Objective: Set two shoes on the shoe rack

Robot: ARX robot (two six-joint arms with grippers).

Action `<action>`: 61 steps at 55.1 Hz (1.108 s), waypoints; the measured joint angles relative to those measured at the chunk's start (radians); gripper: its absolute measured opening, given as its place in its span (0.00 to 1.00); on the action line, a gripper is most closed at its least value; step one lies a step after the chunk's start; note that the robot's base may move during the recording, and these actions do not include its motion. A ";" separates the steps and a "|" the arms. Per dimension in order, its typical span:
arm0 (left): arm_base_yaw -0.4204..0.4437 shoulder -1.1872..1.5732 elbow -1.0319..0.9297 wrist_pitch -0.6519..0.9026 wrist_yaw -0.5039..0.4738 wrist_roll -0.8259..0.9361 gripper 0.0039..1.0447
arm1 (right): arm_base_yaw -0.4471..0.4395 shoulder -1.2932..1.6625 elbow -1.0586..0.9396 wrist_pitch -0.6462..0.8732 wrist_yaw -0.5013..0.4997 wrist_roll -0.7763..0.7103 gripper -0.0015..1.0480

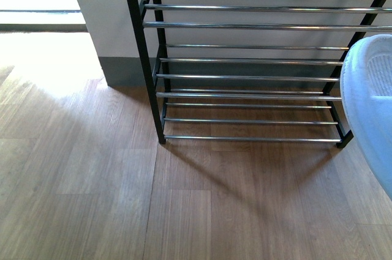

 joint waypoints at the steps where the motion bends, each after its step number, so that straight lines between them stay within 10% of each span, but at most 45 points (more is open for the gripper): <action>1: 0.000 0.000 0.000 0.000 0.000 0.000 0.01 | 0.000 0.000 0.000 0.000 0.000 0.000 0.02; 61: 0.000 0.000 -0.001 0.000 0.000 0.000 0.01 | 0.000 0.000 -0.002 0.000 -0.003 0.000 0.02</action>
